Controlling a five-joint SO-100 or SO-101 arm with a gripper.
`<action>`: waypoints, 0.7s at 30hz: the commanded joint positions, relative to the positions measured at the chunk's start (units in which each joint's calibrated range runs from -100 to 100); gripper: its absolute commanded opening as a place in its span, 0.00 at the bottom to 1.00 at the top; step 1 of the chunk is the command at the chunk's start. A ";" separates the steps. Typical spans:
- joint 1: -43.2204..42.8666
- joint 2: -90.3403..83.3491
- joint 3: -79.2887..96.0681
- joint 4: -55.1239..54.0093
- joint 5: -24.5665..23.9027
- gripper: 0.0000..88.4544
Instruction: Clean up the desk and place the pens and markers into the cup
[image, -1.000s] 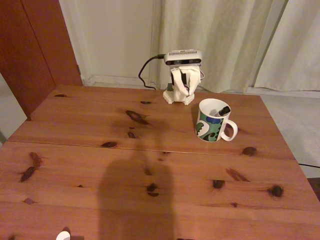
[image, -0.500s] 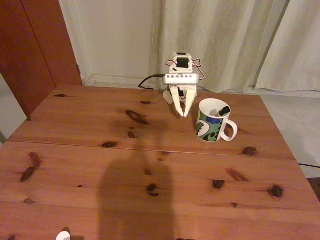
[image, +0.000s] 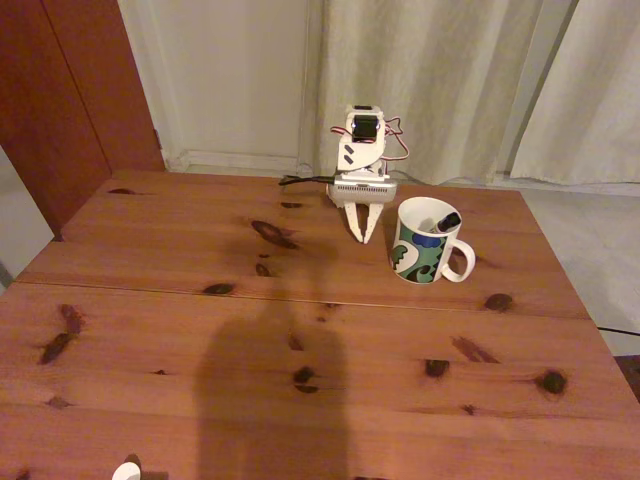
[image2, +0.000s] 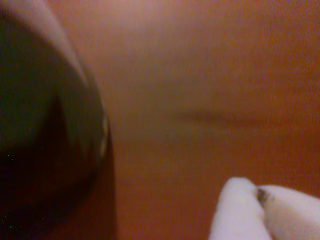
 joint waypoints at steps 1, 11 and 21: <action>1.31 -0.15 0.49 2.29 -0.10 0.01; 9.75 -0.15 0.40 2.12 5.09 0.01; 16.91 -0.15 0.40 4.61 8.91 0.01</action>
